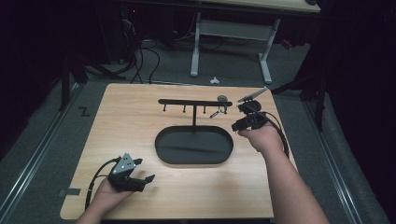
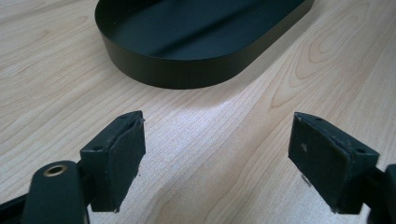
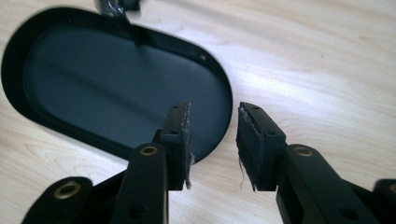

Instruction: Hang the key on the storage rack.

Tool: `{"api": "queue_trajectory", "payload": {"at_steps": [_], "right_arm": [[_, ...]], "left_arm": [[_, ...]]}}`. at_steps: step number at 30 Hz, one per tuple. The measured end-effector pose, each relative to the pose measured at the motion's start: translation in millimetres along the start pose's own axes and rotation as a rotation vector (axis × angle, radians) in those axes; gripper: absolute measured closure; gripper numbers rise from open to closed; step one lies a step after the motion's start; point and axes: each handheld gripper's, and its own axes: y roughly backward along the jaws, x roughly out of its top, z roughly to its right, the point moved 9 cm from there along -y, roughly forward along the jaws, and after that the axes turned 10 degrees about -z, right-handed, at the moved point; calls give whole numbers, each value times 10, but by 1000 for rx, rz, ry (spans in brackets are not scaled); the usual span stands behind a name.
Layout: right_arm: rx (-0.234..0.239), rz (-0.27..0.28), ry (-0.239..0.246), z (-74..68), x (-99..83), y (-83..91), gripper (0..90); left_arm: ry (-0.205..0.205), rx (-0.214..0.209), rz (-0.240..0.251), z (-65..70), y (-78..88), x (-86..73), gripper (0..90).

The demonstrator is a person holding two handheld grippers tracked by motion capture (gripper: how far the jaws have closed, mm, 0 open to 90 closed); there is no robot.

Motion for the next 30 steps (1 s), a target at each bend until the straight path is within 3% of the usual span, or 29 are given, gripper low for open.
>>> {"api": "queue_trajectory", "payload": {"at_steps": [9,18,26,30], "right_arm": [[-7,22,-2,-25,-275,-294,582],[0,85,-46,-17,-688,-627,567],[-33,202,-50,-52,-1088,-885,540],[-40,308,-35,-113,-1306,-1004,515]], "left_arm": [[0,0,0,2,-12,-1,194],[-6,1,-7,9,-21,-3,194],[-17,5,-14,22,-36,-3,194],[-21,13,-18,23,-40,-9,194]]}}
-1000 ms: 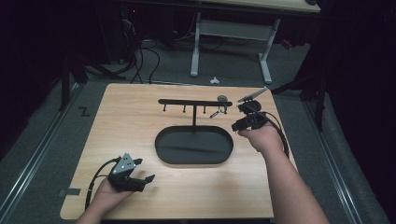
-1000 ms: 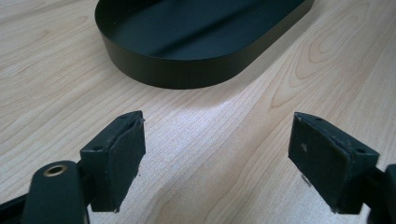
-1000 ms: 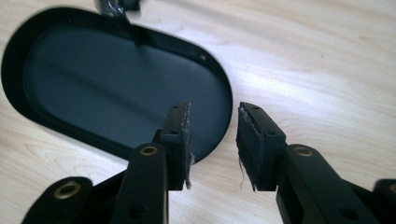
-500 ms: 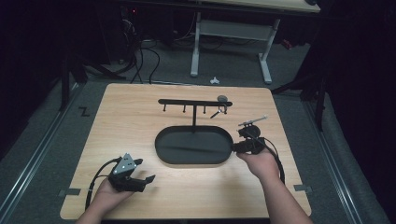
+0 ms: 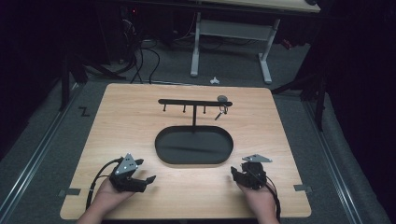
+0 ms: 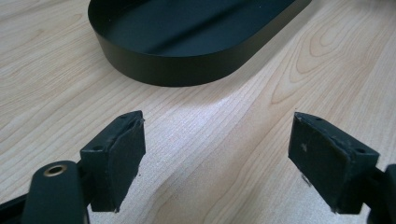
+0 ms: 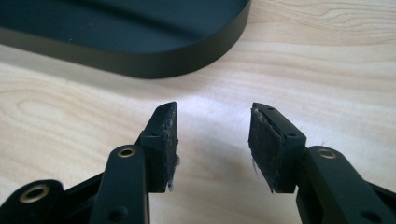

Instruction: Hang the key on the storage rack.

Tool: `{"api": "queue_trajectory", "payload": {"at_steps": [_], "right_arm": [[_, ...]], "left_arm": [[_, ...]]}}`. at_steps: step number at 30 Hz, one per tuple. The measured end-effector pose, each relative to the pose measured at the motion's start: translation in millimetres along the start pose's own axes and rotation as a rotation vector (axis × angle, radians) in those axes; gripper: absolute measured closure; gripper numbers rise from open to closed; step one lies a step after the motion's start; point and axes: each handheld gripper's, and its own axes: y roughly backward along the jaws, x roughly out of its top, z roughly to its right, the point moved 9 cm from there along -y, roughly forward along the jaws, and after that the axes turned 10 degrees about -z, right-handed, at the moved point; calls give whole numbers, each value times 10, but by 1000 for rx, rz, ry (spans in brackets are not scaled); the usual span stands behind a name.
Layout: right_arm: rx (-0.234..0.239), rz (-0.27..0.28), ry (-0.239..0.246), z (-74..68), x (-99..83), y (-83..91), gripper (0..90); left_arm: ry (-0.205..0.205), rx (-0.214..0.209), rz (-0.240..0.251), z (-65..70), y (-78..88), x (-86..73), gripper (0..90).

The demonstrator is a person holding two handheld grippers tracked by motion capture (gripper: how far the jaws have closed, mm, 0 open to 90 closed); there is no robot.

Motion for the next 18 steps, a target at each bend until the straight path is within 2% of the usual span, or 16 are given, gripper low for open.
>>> {"api": "queue_trajectory", "payload": {"at_steps": [1,2,4,5,6,7,8,10,11,12,18], "right_arm": [[2,22,5,-21,-44,1,503],[2,22,5,-21,-44,1,503],[-24,107,29,-47,-179,32,485],[-17,131,24,-51,-219,59,491],[21,127,14,-67,-224,105,476],[21,158,30,-58,-186,181,473],[-4,191,50,-30,-154,250,473],[-23,217,40,45,-143,303,477],[-23,217,40,45,-143,303,477],[8,207,6,91,-188,268,480],[24,187,-2,91,-200,211,479]], "left_arm": [[1,5,2,-2,3,2,194],[1,5,2,-2,3,2,194],[28,13,33,-7,25,23,191],[47,7,47,-10,39,32,189],[63,7,60,-17,54,44,189],[77,9,74,-23,67,53,189],[87,13,83,-29,79,57,189],[99,21,85,-42,89,55,189],[99,21,85,-42,89,55,189],[103,23,79,-47,88,45,189],[94,21,70,-41,74,34,189]]}}
